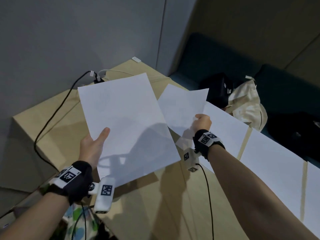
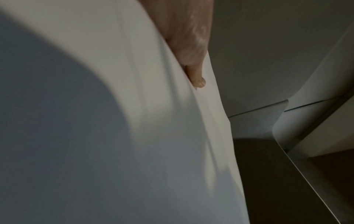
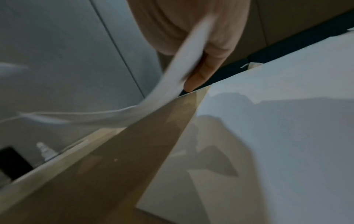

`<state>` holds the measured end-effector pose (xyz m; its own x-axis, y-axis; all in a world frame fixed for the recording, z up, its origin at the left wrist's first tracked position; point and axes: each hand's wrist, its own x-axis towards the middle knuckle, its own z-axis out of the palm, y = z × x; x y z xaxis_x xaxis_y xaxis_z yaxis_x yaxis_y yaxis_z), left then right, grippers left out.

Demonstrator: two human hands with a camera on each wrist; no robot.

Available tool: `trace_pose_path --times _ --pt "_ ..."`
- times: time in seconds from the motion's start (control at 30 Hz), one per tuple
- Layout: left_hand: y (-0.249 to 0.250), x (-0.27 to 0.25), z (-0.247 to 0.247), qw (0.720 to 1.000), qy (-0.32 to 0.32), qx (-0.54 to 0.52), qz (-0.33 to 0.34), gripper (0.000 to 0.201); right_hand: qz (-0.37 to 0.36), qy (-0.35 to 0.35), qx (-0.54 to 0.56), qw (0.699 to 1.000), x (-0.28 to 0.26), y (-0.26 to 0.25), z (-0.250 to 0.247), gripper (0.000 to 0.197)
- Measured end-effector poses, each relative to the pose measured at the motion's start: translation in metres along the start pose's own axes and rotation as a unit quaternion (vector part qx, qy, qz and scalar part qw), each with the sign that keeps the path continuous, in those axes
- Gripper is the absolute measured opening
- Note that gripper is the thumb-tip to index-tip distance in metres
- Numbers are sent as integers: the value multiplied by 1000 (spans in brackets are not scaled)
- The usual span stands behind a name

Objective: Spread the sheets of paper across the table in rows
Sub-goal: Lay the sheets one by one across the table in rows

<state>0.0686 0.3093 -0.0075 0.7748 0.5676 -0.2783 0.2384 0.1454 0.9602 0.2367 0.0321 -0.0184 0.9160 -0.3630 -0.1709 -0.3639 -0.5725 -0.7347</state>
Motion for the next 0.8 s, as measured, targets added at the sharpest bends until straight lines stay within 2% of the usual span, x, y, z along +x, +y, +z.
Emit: trace_pose_path --times 0.23,0.33,0.47,0.6,0.7,0.8 --pt "3 8 -15 1000 16 -19 -2 38 -54 -134 -168 975 2 -6 31 45" --pt "1 9 -12 999 12 -27 -11 36 -47 -147 -248 956 -1 -5 40 42" --pt "-2 7 -6 999 10 -29 -18 36 -47 -133 -276 951 -4 -1 42 43" --pt "-5 7 -4 999 12 -38 -26 34 -139 -103 -298 939 -10 -2 37 49" --pt "-8 9 -4 999 14 -34 -30 38 -214 -155 -330 906 -16 -3 39 43" --pt "-10 10 -4 999 11 -34 -38 38 -221 -220 -357 880 -26 -8 40 43"
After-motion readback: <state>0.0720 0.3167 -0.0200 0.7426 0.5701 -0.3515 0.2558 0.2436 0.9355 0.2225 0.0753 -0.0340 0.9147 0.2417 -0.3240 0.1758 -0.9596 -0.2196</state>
